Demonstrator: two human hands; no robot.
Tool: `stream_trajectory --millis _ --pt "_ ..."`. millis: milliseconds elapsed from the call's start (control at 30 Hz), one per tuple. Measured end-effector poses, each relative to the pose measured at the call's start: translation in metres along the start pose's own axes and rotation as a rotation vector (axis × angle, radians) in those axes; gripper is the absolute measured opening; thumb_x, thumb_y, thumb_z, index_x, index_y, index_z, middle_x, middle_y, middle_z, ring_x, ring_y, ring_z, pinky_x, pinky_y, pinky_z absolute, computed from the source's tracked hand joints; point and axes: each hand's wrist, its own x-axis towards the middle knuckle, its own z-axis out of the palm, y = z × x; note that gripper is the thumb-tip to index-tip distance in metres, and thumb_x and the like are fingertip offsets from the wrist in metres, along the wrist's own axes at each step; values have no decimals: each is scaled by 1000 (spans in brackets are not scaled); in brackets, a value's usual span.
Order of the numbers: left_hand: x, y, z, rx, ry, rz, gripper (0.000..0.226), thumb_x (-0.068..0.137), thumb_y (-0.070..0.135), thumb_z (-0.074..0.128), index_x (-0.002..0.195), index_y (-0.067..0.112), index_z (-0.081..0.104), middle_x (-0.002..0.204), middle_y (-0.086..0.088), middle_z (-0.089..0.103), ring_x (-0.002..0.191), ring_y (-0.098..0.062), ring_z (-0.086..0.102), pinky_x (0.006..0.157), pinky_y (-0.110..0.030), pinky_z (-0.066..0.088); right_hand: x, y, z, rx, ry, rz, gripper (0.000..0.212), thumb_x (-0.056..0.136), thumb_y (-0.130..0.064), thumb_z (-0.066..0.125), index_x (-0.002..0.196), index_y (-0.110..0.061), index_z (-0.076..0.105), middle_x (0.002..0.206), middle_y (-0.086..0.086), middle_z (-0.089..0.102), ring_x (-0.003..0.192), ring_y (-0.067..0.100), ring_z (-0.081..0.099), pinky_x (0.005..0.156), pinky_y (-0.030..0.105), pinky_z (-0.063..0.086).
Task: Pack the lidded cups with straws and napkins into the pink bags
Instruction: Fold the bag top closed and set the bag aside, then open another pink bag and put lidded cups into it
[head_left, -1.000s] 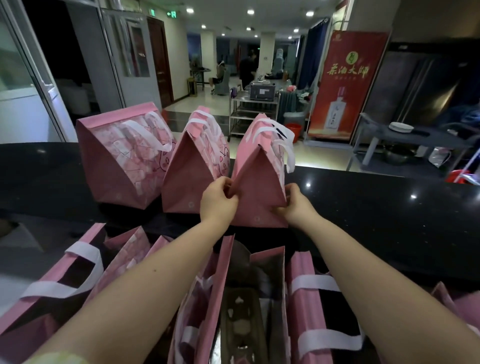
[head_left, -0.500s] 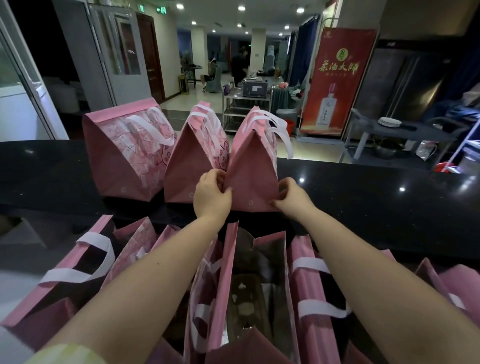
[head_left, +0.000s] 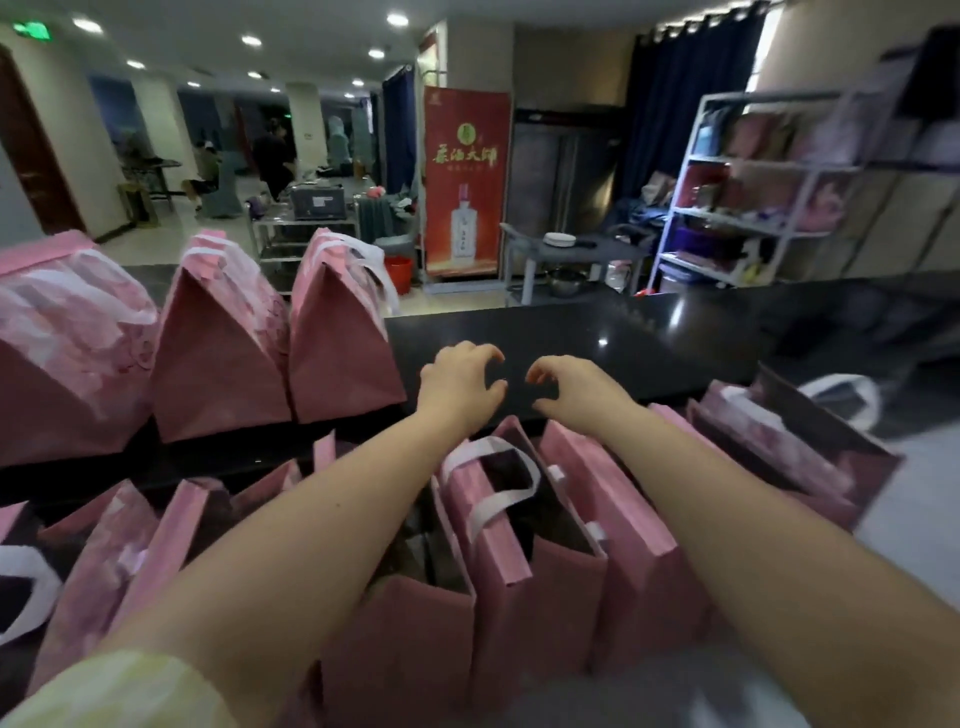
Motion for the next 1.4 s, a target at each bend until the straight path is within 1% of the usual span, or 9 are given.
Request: stream_trajectory --millis 267,433,533,633,767,933,1100,1233,1400 --pt "8 151 25 -107 48 250 34 89 40 59 121 30 61 117 1 61 114 -24 50 94 -45 42 -110 95 -100 -22 214 234 30 78 -22 69 106 -32 64 107 -6 66 95 12 60 85 33 51" --pt "-12 249 53 -147 15 332 34 89 42 60 120 30 61 118 1 60 114 -24 50 95 -45 39 -190 152 -133 2 254 331 26 79 -20 67 103 -30 66 95 -13 62 94 13 58 86 34 52" --pt "-27 309 76 -131 -29 344 32 87 42 60 117 31 63 116 0 60 114 -26 50 95 -44 40 -239 192 -154 0 272 390 26 80 -18 64 103 -29 67 103 -8 66 95 16 61 79 30 51" --pt "-45 361 107 -141 -89 310 30 85 39 59 114 32 65 113 0 59 114 -26 49 94 -44 40 -287 233 -169 33 261 408 26 82 -17 67 106 -26 66 110 -5 65 100 16 60 85 34 51" --pt "-70 411 157 -117 -154 263 36 85 36 59 121 31 63 117 -4 59 113 -26 51 92 -43 43 -337 284 -172 32 210 381 29 85 -20 68 113 -26 63 114 -5 61 105 14 56 85 30 47" --pt "-92 442 207 -79 -161 165 33 85 35 59 116 25 64 116 -5 60 111 -29 53 86 -41 41 -365 337 -158 68 168 358 28 86 -17 65 114 -23 63 116 -3 61 112 15 54 92 37 48" --pt "-99 432 238 11 -216 142 34 85 35 58 118 24 63 118 -6 59 116 -30 49 95 -43 37 -366 372 -139 117 153 325 31 86 -15 64 116 -22 62 115 -3 62 112 16 53 88 32 47" --pt "-71 413 242 61 -160 150 35 87 34 58 120 24 62 118 -6 60 115 -31 49 93 -44 37 -338 384 -132 177 149 285 32 87 -15 63 118 -23 61 114 -3 61 111 16 53 90 35 49" --pt "-12 389 240 51 -67 134 32 88 36 58 117 25 64 113 -5 61 113 -30 49 91 -45 36 -276 385 -121 216 183 224 36 86 -18 65 120 -28 58 106 -8 60 100 14 57 80 31 49"
